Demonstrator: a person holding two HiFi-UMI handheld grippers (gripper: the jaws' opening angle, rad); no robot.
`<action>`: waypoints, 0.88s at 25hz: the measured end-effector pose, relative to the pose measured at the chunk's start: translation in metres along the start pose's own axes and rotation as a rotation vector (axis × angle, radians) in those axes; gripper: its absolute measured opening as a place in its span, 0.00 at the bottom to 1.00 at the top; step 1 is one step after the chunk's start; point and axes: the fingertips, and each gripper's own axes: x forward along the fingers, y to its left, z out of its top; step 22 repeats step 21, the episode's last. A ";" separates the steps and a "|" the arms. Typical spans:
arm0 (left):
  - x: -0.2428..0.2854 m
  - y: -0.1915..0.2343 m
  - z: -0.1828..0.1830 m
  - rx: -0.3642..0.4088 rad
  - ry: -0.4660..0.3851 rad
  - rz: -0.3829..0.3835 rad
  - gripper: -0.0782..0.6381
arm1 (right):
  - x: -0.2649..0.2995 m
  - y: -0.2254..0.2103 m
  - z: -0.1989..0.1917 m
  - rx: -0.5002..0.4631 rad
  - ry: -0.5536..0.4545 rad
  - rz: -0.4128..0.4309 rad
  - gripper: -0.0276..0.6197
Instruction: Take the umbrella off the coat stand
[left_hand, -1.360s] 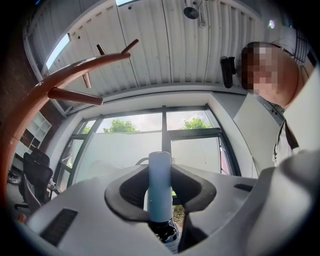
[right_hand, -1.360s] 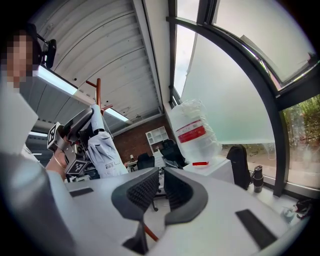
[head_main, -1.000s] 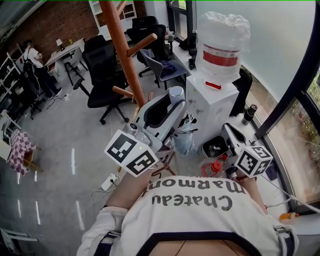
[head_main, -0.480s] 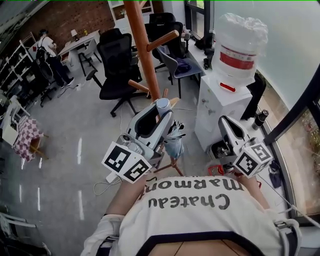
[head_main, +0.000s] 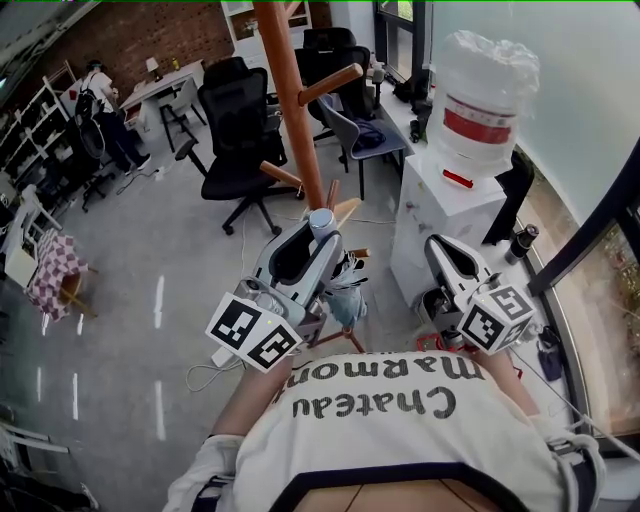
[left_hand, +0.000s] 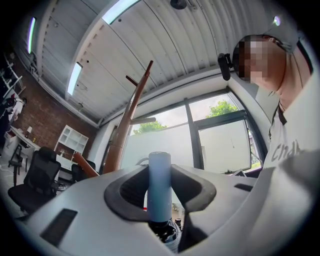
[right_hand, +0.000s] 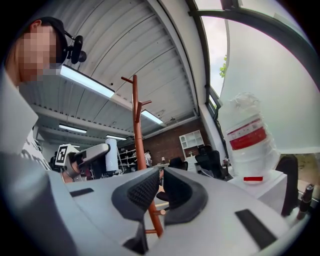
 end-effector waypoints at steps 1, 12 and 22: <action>0.001 0.000 0.000 0.002 -0.002 -0.002 0.31 | 0.000 -0.001 -0.001 0.000 0.004 -0.001 0.11; 0.000 0.002 -0.013 -0.011 0.024 0.006 0.31 | 0.001 -0.009 -0.016 0.024 0.043 -0.030 0.11; 0.005 0.008 -0.013 -0.011 0.019 0.018 0.31 | 0.007 -0.016 -0.020 0.031 0.070 -0.035 0.11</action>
